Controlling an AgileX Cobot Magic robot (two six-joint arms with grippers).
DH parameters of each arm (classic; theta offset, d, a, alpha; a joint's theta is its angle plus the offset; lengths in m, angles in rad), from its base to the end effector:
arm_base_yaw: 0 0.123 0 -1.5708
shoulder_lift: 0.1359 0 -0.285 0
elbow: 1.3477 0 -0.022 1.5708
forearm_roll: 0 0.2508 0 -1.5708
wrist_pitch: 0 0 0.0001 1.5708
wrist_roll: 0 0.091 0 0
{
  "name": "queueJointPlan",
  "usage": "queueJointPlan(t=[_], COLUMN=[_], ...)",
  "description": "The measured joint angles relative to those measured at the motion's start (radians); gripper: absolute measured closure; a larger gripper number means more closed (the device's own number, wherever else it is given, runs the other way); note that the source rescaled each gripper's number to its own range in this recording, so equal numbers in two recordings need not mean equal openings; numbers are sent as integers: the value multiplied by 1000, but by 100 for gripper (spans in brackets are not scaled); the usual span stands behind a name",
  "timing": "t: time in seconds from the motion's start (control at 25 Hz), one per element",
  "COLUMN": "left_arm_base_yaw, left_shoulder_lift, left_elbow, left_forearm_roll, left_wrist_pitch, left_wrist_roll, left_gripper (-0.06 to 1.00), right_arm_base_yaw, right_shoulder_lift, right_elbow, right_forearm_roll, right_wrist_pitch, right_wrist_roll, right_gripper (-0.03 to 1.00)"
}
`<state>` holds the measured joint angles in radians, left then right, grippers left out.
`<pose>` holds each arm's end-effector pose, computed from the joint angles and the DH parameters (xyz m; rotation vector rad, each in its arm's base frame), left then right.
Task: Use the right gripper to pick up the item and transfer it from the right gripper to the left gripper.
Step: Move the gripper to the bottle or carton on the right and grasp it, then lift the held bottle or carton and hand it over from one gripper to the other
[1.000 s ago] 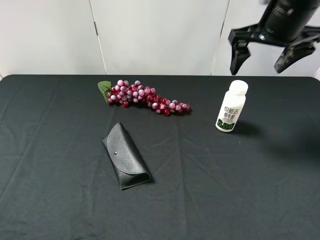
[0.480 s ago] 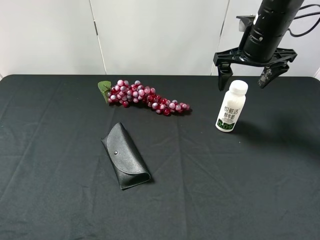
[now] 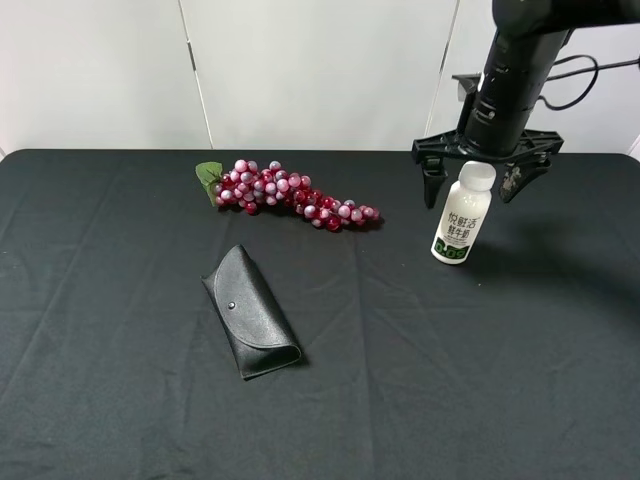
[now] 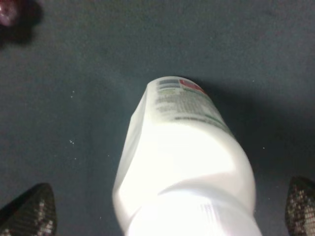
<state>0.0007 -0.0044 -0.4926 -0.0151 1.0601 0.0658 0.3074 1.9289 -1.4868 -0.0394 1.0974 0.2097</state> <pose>-0.0046 -0.0012 0.2753 0.0673 2.0456 0.0234 0.3714 0.1145 0.2171 -0.1713 3.0130 -0.0070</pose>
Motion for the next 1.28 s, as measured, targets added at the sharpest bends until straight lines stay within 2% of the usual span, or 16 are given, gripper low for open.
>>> queueJointPlan(t=[0.68,0.72,0.76,0.8,0.84,0.88,0.92,1.28], left_arm_base_yaw=[0,0,0,0,0,0,0,0], left_shoulder_lift=[0,0,0,0,0,0,0,0], left_elbow=[0,0,0,0,0,0,0,0], left_forearm_roll=[0,0,0,0,0,0,0,1], left_wrist_pitch=[0,0,0,0,0,0,0,0], left_wrist_roll=[0,0,0,0,0,0,0,0], left_gripper=[-6,-6,-6,-6,-6,-6,-6,-6], right_arm_base_yaw=[0,0,0,0,0,0,0,0], right_shoulder_lift=[22,22,22,22,22,22,22,22], right_elbow=[0,0,0,0,0,0,0,0], right_forearm_roll=[-6,-6,-6,-7,-12,-12,-14,-15], right_wrist_pitch=[-25,-25,-25,-25,-23,-23,-23,-27], right_wrist_roll=[0,0,0,0,0,3,3,3], right_gripper=[-3,3,18,49,86,78,84,83])
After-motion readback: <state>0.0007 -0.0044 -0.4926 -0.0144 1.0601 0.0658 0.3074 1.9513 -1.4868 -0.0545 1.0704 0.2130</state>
